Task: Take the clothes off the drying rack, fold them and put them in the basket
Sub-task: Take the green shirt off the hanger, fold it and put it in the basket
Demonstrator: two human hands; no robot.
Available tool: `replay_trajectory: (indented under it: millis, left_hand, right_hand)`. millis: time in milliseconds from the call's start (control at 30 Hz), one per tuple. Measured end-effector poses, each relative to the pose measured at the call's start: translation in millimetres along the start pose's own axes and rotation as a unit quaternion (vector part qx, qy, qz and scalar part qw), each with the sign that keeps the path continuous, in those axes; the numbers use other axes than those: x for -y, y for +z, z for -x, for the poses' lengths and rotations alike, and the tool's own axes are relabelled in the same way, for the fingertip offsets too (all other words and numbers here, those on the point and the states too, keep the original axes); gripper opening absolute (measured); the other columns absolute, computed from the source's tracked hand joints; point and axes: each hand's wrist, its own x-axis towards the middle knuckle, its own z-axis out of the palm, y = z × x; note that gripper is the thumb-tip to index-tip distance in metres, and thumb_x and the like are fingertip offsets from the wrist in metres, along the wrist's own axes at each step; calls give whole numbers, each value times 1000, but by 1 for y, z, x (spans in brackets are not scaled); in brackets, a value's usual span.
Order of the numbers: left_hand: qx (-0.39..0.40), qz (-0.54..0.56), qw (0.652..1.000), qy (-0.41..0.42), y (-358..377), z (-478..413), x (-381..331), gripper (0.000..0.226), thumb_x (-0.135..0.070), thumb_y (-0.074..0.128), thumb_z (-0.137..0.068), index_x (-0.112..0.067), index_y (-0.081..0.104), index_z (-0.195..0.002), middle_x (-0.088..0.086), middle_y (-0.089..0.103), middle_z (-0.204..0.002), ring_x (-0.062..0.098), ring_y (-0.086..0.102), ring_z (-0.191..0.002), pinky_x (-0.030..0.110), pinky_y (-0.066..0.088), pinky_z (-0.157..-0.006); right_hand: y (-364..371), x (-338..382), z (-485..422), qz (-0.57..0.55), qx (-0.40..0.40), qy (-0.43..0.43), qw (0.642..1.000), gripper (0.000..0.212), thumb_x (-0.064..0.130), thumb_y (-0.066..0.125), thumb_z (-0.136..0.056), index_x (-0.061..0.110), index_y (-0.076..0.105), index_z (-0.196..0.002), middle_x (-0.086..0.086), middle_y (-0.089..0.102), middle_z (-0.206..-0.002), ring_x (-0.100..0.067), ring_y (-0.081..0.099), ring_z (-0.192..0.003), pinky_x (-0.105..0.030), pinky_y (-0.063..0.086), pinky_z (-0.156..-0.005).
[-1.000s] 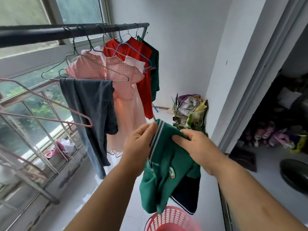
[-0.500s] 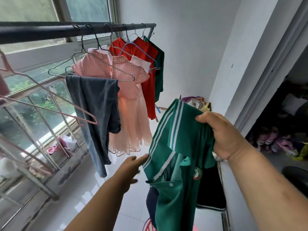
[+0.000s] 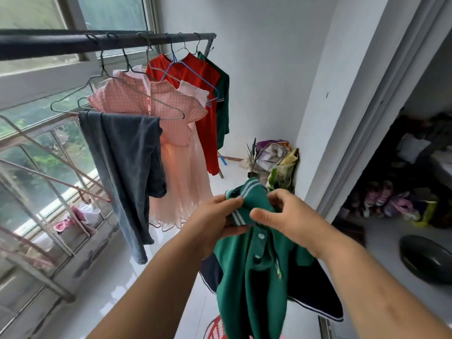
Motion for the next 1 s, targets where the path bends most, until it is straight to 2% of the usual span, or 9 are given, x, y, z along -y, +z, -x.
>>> replay_trajectory:
  millis: [67, 167, 333, 467, 600, 667, 800, 900, 1000]
  left_hand:
    - [23, -16, 999, 27, 13, 5, -9, 19, -15, 59, -94, -2, 65, -107, 13, 74, -92, 22, 71, -79, 30, 60, -72]
    - [15, -103, 991, 82, 22, 11, -17, 15, -18, 63, -93, -5, 70, -96, 5, 73, -85, 15, 65, -77, 22, 54, -72]
    - [-130, -265, 935, 196, -4, 8, -21, 17, -24, 67, -90, -24, 68, -106, -8, 70, -101, 9, 65, -94, 30, 54, -91]
    - [-113, -377, 907, 151, -19, 5, -12, 38, -30, 69, -88, -32, 59, -125, -16, 59, -125, 6, 51, -120, 29, 39, -104]
    - [-80, -392, 911, 100, -20, 0, -2, 50, -38, 74, -82, -32, 57, -129, -13, 58, -130, 7, 53, -120, 31, 40, -105]
    - [-77, -369, 922, 87, -19, -1, 1, 44, -39, 79, -77, -26, 66, -116, -10, 68, -114, 8, 62, -106, 36, 49, -101]
    - [-107, -337, 931, 92, -12, 2, 3, 15, -35, 76, -81, -21, 72, -83, -2, 71, -77, 11, 60, -61, 31, 54, -62]
    - [-109, -304, 941, 101, -12, 2, 3, 17, -31, 69, -87, -19, 67, -75, 2, 61, -68, 16, 50, -60, 39, 48, -60]
    - [-59, -284, 953, 92, -12, 2, 2, 20, -34, 60, -93, -20, 59, -78, 0, 50, -69, 16, 41, -64, 33, 34, -60]
  right_hand:
    - [4, 3, 1, 27, 18, -13, 999, 49, 53, 83, -66, 33, 59, -105, 13, 70, -96, -4, 66, -89, -27, 54, -78]
    - [1, 2, -1, 49, -20, -50, 997, 18, 31, 78, -80, 30, 69, -95, 7, 73, -88, -11, 68, -85, -32, 55, -80]
    - [-15, -3, 1, -76, -32, -20, 996, 20, 16, 73, -86, 23, 71, -105, 2, 77, -94, -17, 73, -87, -41, 58, -87]
    - [-21, 0, 4, -122, -1, -26, 992, 23, 11, 71, -87, 23, 70, -107, 3, 77, -97, -17, 74, -90, -41, 57, -90]
    - [-24, 4, 6, -128, 23, -33, 991, 25, 11, 71, -86, 22, 70, -108, 4, 77, -99, -13, 73, -92, -36, 56, -90]
    - [-24, 4, 6, -131, 25, -37, 990, 25, 11, 71, -86, 24, 71, -107, 5, 77, -99, -13, 73, -93, -35, 56, -91]
    - [-22, -1, 6, -154, 19, -36, 987, 26, 9, 71, -86, 22, 70, -109, 2, 77, -100, -16, 73, -95, -39, 55, -92]
    - [-23, -6, 7, -184, 15, -28, 982, 28, 6, 70, -86, 20, 69, -111, 0, 76, -102, -19, 73, -96, -39, 55, -92]
    - [-28, -10, 8, -216, 10, -22, 976, 29, 6, 70, -85, 18, 69, -111, -2, 77, -102, -21, 73, -95, -38, 57, -88]
